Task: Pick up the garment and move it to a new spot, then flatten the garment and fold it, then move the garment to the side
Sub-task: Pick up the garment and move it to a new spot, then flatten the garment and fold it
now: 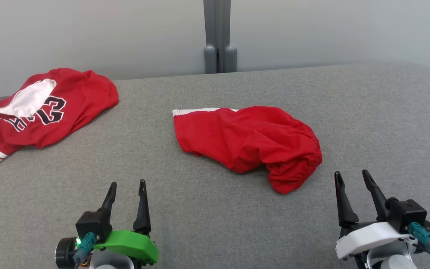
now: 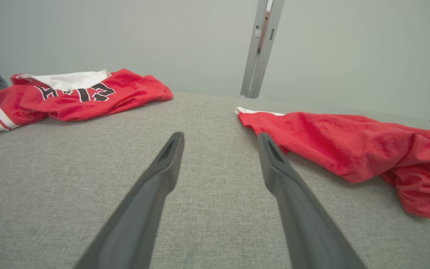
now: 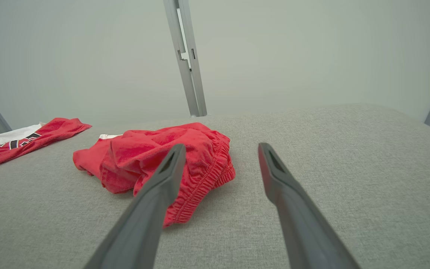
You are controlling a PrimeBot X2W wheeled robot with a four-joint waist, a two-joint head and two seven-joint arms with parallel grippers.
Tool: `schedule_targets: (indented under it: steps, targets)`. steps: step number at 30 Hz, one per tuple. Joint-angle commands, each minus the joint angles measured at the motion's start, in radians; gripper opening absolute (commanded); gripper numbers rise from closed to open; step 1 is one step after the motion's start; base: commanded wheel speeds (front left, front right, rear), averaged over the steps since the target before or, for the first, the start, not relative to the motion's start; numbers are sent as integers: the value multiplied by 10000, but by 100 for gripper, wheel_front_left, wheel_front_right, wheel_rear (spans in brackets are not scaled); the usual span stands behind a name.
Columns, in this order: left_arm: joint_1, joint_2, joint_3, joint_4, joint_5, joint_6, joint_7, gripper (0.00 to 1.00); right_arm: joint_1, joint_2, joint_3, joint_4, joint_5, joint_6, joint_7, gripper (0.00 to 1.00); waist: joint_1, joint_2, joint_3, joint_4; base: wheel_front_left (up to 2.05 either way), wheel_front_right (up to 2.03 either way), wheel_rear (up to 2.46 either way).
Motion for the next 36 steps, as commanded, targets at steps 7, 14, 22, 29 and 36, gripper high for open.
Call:
schedule_targets:
  steps: [7,14,22,29,36]
  targets:
    - [223,-256,393,128,455,-340,-9,100,-39,-29,151,255,36,1,-32,100,0,-1,-1,-17,0,0,0]
    - [239,-391,606,247,642,-495,-9,100,-90,-29,96,315,-33,1,-32,100,0,-1,24,-47,0,0,0]
    - [39,-464,745,244,858,-613,-9,100,-513,-27,47,420,-192,1,-31,100,0,-1,271,58,0,0,0]
    - [-313,-488,655,28,1007,-668,-9,100,-2266,-225,-663,1159,-1062,1,681,100,0,-1,897,471,0,0,0]
    - [-671,-496,401,-205,877,-587,-9,100,-4291,-1214,-614,2512,-852,1,2698,100,0,-1,1744,1312,0,0,0]
